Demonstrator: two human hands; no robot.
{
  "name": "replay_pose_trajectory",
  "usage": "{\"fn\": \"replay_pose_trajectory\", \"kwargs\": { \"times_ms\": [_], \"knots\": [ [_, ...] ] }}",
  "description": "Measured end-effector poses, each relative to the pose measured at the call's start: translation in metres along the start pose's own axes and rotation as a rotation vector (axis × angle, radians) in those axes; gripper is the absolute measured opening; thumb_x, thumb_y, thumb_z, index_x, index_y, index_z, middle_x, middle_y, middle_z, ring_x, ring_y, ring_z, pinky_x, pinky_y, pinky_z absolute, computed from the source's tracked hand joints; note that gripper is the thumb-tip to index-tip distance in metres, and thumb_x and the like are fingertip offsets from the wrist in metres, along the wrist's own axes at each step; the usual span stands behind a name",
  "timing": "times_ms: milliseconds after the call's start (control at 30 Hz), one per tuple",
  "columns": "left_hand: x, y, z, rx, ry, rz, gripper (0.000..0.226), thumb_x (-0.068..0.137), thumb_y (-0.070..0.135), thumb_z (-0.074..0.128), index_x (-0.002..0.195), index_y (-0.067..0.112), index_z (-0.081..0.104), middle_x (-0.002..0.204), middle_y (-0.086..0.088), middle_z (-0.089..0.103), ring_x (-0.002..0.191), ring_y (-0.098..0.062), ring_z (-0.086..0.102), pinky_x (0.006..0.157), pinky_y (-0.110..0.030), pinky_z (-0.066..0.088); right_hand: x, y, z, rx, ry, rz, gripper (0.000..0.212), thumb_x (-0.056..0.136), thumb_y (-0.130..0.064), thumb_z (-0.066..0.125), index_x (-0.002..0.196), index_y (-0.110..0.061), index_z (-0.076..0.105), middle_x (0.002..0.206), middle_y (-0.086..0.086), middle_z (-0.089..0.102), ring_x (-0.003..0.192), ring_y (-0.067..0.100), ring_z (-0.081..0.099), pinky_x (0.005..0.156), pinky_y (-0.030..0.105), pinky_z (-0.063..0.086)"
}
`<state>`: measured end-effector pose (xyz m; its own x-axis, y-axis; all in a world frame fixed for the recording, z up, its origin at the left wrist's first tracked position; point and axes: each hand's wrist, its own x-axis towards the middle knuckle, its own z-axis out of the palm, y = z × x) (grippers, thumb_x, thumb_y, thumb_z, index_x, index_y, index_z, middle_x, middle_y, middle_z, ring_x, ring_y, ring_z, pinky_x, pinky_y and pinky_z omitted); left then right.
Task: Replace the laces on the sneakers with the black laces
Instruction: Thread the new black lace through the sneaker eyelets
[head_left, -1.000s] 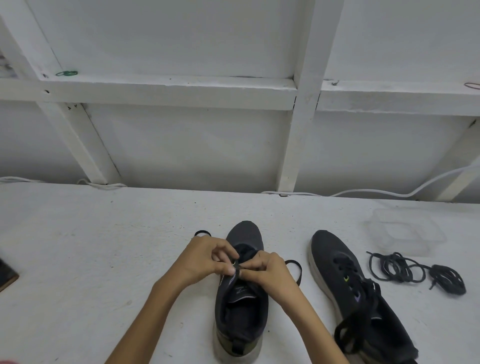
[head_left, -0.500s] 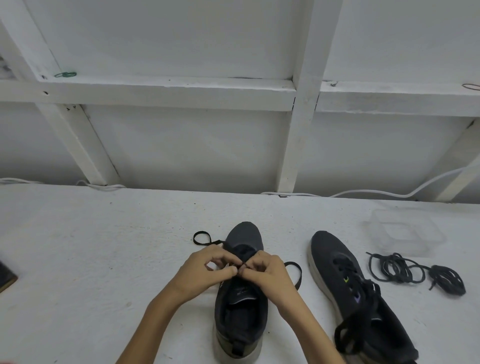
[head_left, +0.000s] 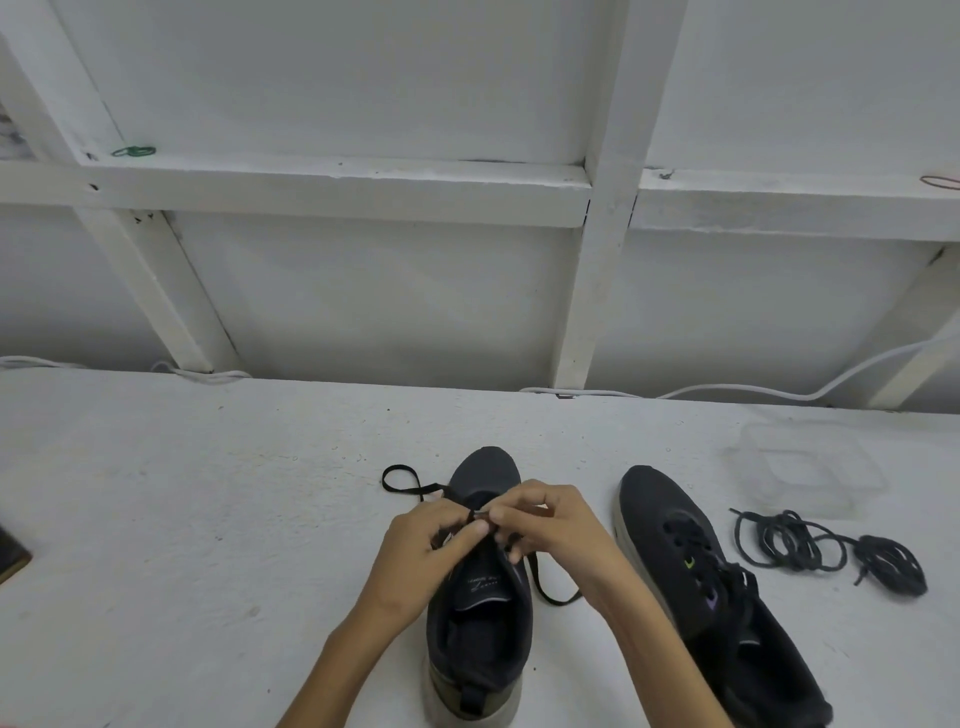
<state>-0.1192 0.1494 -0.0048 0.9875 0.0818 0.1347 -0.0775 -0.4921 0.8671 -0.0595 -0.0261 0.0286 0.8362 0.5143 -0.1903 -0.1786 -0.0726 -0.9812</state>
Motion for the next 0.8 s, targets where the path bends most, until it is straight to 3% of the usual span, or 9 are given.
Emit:
{"fn": "replay_pose_trajectory", "kwargs": {
  "times_ms": [133, 233, 467, 633, 700, 800],
  "knots": [
    [-0.001, -0.001, 0.001, -0.038, -0.02, -0.049, 0.022, 0.088, 0.044, 0.064, 0.084, 0.026, 0.074, 0.08, 0.009, 0.068, 0.079, -0.01, 0.061, 0.069, -0.019, 0.047, 0.0, -0.001, -0.002, -0.037, -0.008, 0.012, 0.011, 0.085, 0.005, 0.068, 0.094, 0.002, 0.074, 0.077, 0.015, 0.072, 0.067, 0.017, 0.069, 0.065, 0.022, 0.055],
    [-0.001, -0.001, 0.002, -0.049, -0.02, -0.07, 0.029, 0.09, 0.042, 0.063, 0.078, 0.016, 0.071, 0.076, 0.001, 0.065, 0.072, -0.007, 0.057, 0.066, -0.019, 0.044, 0.002, -0.007, -0.002, -0.061, 0.021, -0.049, 0.018, 0.082, 0.01, 0.068, 0.091, -0.004, 0.074, 0.07, 0.009, 0.071, 0.061, 0.018, 0.069, 0.063, 0.023, 0.056],
    [-0.003, 0.004, 0.007, 0.039, 0.025, 0.023, 0.052, 0.083, 0.064, 0.046, 0.073, 0.017, 0.066, 0.071, 0.003, 0.06, 0.074, -0.017, 0.054, 0.064, -0.028, 0.043, 0.006, -0.023, 0.004, -0.4, 0.006, -0.123, 0.023, 0.076, -0.006, 0.08, 0.094, -0.02, 0.078, 0.07, -0.003, 0.07, 0.064, 0.004, 0.063, 0.056, 0.015, 0.049],
    [-0.003, 0.008, 0.005, 0.039, 0.006, 0.036, 0.019, 0.086, 0.051, 0.055, 0.069, 0.046, 0.062, 0.074, 0.02, 0.061, 0.074, -0.006, 0.056, 0.067, -0.017, 0.04, 0.008, -0.024, 0.009, -0.515, -0.003, -0.201, 0.012, 0.077, -0.007, 0.078, 0.081, -0.018, 0.079, 0.077, -0.002, 0.07, 0.068, 0.002, 0.06, 0.062, 0.017, 0.048],
    [-0.003, 0.01, 0.004, 0.002, -0.002, 0.044, 0.02, 0.088, 0.031, 0.063, 0.078, 0.048, 0.065, 0.081, 0.021, 0.063, 0.079, -0.006, 0.058, 0.07, -0.016, 0.042, 0.007, -0.024, 0.011, -0.517, -0.005, -0.203, 0.012, 0.079, -0.006, 0.075, 0.079, -0.017, 0.077, 0.073, -0.003, 0.069, 0.062, 0.0, 0.059, 0.059, 0.016, 0.046],
    [-0.001, 0.013, 0.0, -0.199, 0.003, 0.058, 0.024, 0.081, 0.025, 0.07, 0.105, 0.026, 0.07, 0.102, 0.01, 0.068, 0.097, -0.012, 0.064, 0.082, -0.017, 0.049, 0.006, -0.024, 0.01, -0.513, 0.013, -0.206, 0.013, 0.08, -0.003, 0.074, 0.079, -0.016, 0.075, 0.069, -0.006, 0.068, 0.056, -0.001, 0.058, 0.058, 0.016, 0.045]
  ]
}}
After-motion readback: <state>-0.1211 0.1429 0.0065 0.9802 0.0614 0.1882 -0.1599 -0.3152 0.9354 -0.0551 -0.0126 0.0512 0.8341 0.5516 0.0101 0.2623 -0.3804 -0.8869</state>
